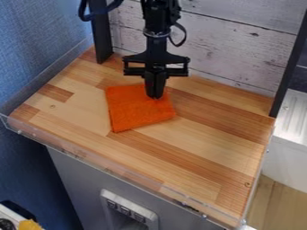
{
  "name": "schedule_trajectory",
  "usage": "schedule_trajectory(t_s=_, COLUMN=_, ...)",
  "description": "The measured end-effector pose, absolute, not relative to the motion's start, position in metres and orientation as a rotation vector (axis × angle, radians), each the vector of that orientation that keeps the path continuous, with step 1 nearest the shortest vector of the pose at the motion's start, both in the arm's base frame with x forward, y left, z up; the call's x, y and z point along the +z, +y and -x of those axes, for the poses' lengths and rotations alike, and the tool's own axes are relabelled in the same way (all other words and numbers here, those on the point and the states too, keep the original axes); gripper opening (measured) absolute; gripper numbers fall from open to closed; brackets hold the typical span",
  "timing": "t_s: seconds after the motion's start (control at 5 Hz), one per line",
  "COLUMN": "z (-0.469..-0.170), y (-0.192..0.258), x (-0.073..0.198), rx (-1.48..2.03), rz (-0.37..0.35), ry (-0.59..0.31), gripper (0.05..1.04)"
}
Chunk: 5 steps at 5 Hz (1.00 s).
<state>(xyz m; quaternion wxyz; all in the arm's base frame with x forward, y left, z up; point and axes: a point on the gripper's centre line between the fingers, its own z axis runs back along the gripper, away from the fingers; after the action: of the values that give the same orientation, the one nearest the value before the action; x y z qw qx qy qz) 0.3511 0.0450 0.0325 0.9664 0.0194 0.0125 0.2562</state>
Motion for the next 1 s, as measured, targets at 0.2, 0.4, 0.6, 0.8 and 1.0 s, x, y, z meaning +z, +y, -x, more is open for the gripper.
schedule_trajectory(t_s=0.2, z=-0.351, y=0.043, x=0.029, rx=0.498, rz=-0.027, ry=0.037, gripper=0.062)
schedule_trajectory(t_s=0.4, z=-0.354, y=0.043, x=0.025, rx=0.489, rz=-0.011, ry=0.044, gripper=0.062)
schedule_trajectory(t_s=0.6, z=-0.355, y=0.043, x=0.023, rx=0.5, rz=0.008, ry=0.045, gripper=0.062)
schedule_trajectory(t_s=0.8, z=-0.358, y=0.041, x=0.019, rx=0.503, rz=0.023, ry=0.028, gripper=0.062)
schedule_trajectory(t_s=1.0, z=-0.355, y=0.039, x=0.014, rx=0.505, rz=0.031, ry=0.024, gripper=0.087)
